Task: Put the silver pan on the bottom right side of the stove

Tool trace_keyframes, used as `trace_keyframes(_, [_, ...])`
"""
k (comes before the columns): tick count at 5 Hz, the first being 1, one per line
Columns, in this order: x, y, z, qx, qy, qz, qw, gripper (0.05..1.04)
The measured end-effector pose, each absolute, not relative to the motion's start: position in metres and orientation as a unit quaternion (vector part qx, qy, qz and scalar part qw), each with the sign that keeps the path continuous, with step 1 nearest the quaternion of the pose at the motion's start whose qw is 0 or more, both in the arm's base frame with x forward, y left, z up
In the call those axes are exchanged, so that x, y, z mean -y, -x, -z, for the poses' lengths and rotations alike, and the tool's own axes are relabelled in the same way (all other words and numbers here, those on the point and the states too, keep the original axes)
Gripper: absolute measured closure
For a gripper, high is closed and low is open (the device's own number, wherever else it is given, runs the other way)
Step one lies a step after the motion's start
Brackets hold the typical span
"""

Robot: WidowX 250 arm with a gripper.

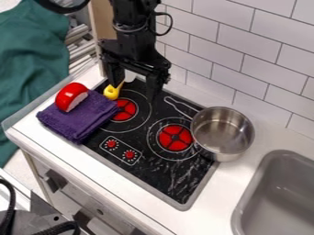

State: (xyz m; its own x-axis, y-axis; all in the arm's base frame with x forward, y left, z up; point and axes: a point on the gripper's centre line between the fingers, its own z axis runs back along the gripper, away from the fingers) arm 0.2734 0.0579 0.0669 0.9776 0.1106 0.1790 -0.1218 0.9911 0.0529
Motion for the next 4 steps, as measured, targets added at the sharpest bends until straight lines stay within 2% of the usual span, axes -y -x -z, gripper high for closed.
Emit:
trace_keyframes(2, [-0.041, -0.276, -0.052, 0.075, -0.035, -0.05, 0.995, 0.075])
trace_keyframes(3, [-0.017, -0.284, -0.045, 0.074, -0.036, -0.029, 0.996, 0.075])
trace_keyframes(4, [0.026, -0.29, -0.041, 0.086, -0.025, 0.013, 0.996, 0.075])
